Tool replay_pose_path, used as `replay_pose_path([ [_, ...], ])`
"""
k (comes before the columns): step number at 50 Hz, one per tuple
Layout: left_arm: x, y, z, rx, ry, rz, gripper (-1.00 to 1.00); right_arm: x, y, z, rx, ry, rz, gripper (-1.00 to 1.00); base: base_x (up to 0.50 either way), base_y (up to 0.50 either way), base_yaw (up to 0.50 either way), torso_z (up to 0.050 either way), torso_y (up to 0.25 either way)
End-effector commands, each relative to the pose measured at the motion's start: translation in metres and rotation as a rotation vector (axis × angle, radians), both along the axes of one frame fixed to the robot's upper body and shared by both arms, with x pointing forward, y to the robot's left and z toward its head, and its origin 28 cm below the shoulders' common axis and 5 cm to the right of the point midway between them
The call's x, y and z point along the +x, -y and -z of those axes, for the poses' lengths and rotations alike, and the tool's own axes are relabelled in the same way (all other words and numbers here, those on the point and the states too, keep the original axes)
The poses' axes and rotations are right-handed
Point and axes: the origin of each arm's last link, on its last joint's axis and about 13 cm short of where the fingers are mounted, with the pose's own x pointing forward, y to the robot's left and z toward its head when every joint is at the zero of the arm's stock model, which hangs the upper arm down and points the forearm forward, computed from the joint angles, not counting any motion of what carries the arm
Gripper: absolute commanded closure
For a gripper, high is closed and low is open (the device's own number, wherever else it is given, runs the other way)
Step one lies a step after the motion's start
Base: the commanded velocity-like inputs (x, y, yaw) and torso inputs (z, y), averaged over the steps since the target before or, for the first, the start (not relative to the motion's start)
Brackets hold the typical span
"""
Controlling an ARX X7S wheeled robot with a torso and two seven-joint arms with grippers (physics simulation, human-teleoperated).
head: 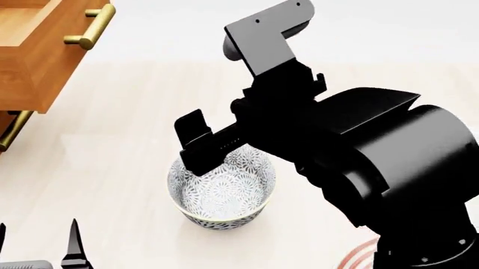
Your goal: Put the bowl on the plate.
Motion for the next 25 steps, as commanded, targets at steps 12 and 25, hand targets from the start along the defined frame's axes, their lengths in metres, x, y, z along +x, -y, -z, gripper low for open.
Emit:
replay_pose_path([
  [12, -0.001, -0.003, 0.0, 0.001, 0.005, -0.013, -1.0, 0.029, -0.012, -0.015, -0.063, -0.13, -0.02, -1.0, 0.0, 0.0, 0.0, 0.0, 0.0],
  [25, 0.0, -0.005, 0.0, 0.006, 0.005, -0.029, -1.0, 0.038, -0.024, 0.001, -0.102, -0.208, -0.05, -1.0, 0.0, 0.0, 0.0, 0.0, 0.0],
])
